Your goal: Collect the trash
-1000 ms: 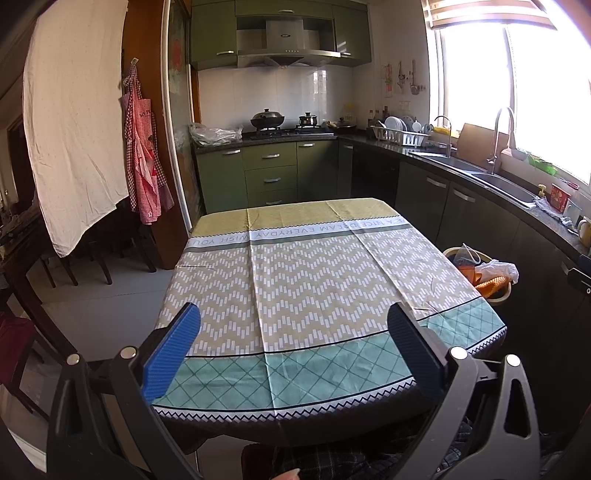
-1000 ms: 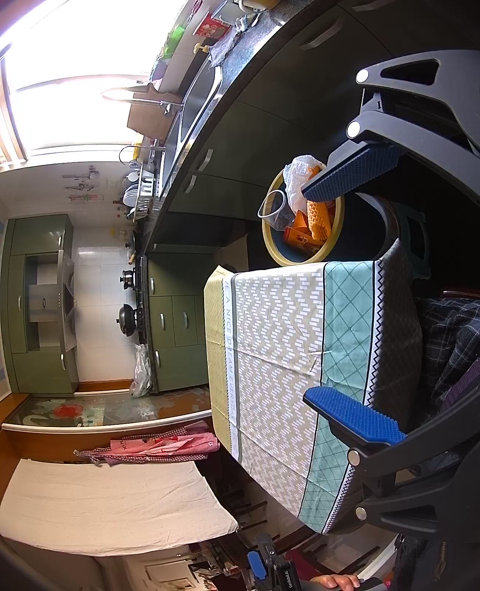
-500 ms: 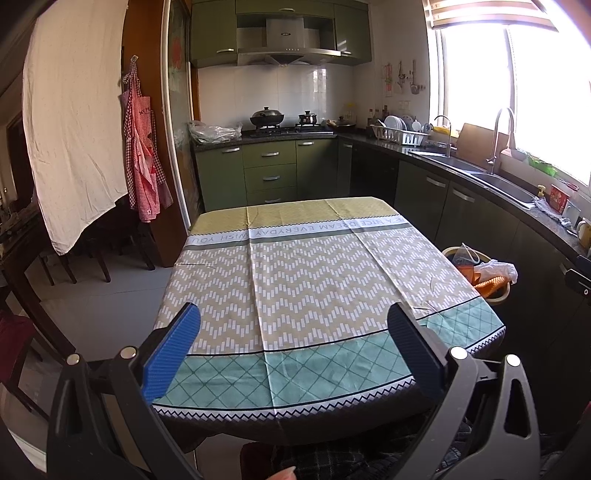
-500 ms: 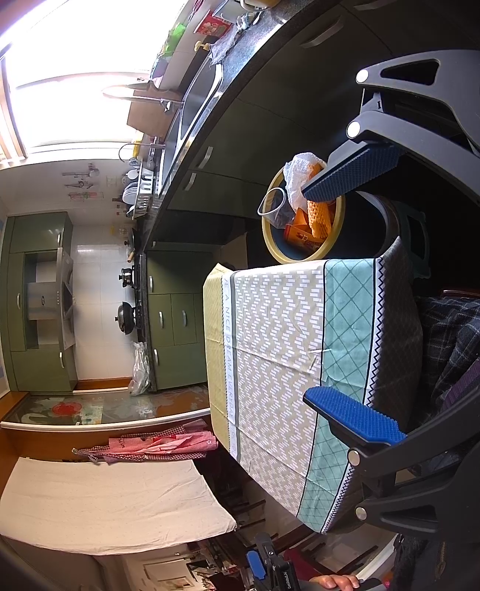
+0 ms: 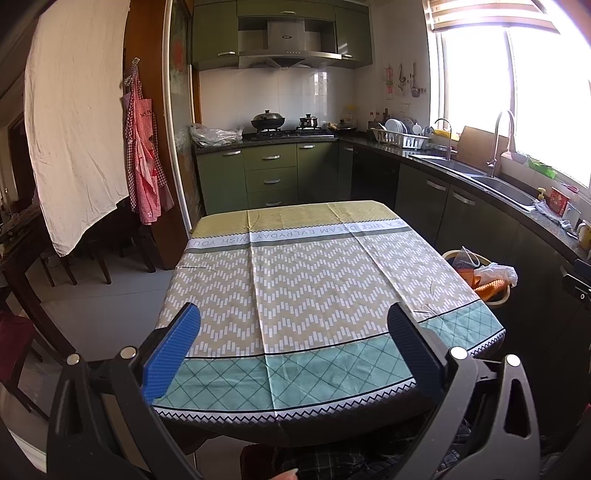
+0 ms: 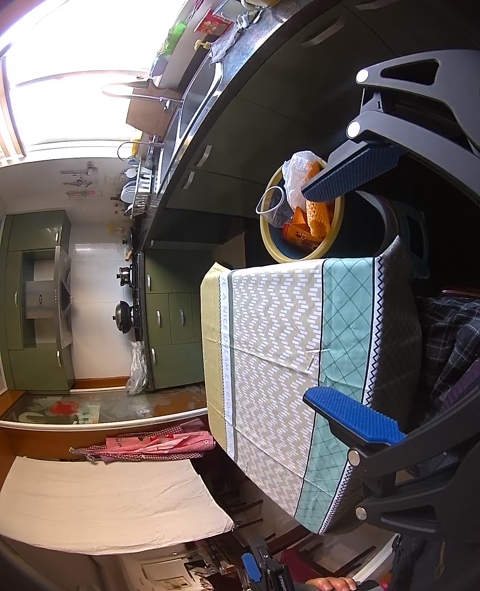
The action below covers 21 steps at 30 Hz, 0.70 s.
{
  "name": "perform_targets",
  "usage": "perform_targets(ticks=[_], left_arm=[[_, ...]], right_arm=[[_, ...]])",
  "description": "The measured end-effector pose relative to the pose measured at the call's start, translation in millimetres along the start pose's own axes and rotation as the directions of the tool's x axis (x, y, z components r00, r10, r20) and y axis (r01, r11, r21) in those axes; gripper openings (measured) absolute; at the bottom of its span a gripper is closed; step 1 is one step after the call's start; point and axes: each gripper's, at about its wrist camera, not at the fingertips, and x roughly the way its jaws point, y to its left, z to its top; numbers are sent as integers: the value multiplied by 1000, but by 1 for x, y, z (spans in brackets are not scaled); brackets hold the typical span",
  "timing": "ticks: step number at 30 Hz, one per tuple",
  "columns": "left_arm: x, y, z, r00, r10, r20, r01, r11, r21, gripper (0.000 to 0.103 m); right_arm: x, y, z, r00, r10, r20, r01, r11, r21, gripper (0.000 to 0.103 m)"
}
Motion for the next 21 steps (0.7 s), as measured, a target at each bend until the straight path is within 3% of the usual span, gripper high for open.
perform_targets(ticks=[9, 21], left_arm=[[-1, 0, 1, 1000, 19, 25, -19, 1000, 18, 96], [3, 5, 2, 1000, -3, -1, 3, 1000, -6, 96]], right_arm=[[1, 0, 0, 1000, 1, -3, -1, 1000, -1, 98], [8, -7, -3, 1000, -8, -11, 9, 1000, 7, 98]])
